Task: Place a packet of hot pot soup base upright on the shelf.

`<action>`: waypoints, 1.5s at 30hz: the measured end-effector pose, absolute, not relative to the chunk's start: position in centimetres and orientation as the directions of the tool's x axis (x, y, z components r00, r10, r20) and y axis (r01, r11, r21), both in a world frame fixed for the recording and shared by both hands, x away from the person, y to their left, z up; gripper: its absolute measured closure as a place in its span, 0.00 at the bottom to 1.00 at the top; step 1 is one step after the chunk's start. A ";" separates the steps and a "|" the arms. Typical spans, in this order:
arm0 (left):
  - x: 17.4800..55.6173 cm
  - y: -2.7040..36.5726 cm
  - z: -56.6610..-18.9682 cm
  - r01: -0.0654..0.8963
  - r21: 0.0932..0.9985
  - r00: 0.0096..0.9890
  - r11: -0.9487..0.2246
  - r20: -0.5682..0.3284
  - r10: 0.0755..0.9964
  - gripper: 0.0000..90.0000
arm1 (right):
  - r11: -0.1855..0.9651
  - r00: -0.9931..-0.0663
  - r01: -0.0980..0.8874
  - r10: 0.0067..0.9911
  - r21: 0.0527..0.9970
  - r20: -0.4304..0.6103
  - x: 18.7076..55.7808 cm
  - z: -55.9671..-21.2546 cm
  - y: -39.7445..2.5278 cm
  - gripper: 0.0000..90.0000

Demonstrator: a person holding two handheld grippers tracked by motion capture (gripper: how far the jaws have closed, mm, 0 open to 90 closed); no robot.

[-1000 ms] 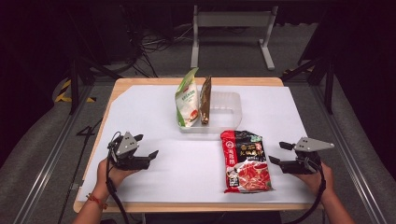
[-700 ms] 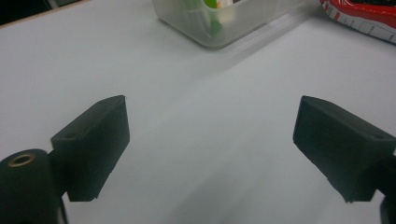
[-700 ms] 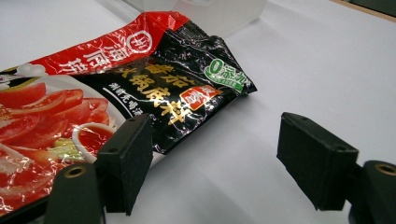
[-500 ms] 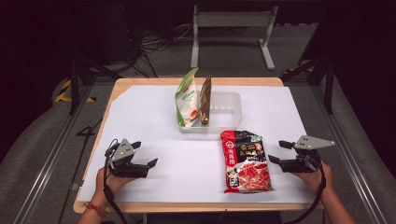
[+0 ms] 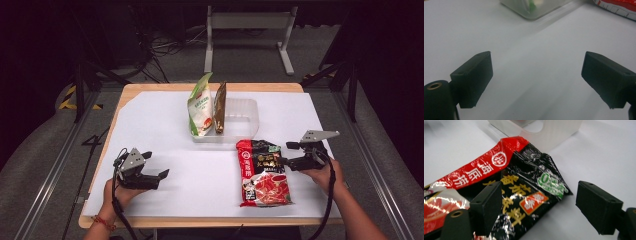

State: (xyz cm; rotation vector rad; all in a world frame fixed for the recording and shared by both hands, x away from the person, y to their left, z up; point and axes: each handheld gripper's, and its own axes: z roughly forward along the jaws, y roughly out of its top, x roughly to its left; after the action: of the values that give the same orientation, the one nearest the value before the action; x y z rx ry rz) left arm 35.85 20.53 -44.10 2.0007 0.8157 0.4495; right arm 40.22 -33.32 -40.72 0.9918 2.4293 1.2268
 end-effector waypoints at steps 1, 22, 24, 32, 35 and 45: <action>35.8 20.5 -44.1 0.373 0.848 0.712 -0.376 -0.002 0.702 0.11 | 0.421 -0.742 0.463 0.665 0.780 0.082 40.7 -40.7 -33.1 0.22; 35.8 20.4 -44.2 0.368 0.844 0.716 -0.389 0.009 0.698 0.12 | 0.423 -0.735 0.569 0.646 0.705 0.206 44.8 -43.7 -31.3 0.19; 35.8 20.2 -44.2 0.364 0.843 0.723 -0.395 0.012 0.691 0.13 | 0.426 -0.739 0.572 0.638 0.701 0.215 44.8 -43.7 -31.1 0.20; 35.8 20.0 -44.3 0.367 0.839 0.728 -0.401 0.010 0.686 0.13 | 0.429 -0.733 0.578 0.646 0.694 0.212 44.7 -43.7 -31.0 0.34; 35.8 20.0 -44.3 0.367 0.839 0.729 -0.402 0.009 0.684 0.14 | 0.422 -0.728 0.582 0.650 0.695 0.216 44.7 -43.7 -31.1 0.39; 36.0 20.4 -44.3 0.377 0.849 0.724 -0.370 -0.021 0.689 0.14 | 0.390 -0.733 0.577 0.634 0.717 0.245 44.7 -43.5 -32.2 0.77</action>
State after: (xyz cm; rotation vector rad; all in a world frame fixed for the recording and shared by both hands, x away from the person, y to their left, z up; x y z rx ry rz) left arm 36.01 20.40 -44.33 1.9980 0.8119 0.4237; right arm 44.67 -32.20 -43.51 1.1179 2.5617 1.2779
